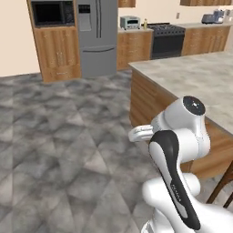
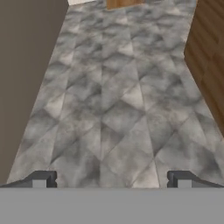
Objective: There is a wine glass and glass cup on the dining counter. Place the wine bottle next to the wine glass and the juice bottle next to the glass cup.
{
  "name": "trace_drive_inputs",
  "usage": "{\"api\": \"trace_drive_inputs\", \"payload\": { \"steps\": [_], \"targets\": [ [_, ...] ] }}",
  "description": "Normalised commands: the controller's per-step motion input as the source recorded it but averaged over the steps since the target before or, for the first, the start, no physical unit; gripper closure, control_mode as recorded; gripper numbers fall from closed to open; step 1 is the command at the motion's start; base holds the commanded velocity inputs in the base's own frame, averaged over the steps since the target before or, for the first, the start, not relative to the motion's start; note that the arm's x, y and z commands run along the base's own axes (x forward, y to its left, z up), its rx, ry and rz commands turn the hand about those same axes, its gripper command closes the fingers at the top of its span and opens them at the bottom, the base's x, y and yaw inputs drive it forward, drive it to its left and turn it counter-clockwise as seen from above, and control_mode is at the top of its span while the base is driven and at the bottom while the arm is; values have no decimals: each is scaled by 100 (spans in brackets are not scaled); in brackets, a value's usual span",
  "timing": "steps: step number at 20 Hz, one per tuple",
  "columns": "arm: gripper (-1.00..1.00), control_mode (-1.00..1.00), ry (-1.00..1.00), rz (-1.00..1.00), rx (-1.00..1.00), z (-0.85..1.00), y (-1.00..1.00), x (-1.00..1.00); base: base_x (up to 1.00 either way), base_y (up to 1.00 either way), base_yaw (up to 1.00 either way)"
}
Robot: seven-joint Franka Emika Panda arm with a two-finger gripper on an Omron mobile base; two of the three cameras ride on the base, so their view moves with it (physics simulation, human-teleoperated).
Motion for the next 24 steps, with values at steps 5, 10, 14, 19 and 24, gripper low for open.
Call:
{"api": "trace_drive_inputs", "payload": {
  "steps": [5, 10, 14, 19, 24],
  "targets": [
    [-100, 100, 0, 0, 0, 0, 0, 0, 93, 30, -2],
    [-100, 100, 0, 0, 0, 0, 0, 0, 94, 26, -7],
    [-100, 100, 0, 0, 0, 0, 0, 0, 94, 27, -6],
    [-100, 100, 0, 0, 0, 0, 0, 0, 94, 26, -10],
    [-100, 100, 0, 0, 0, 0, 0, 0, 90, 31, -18]
  ]
}}
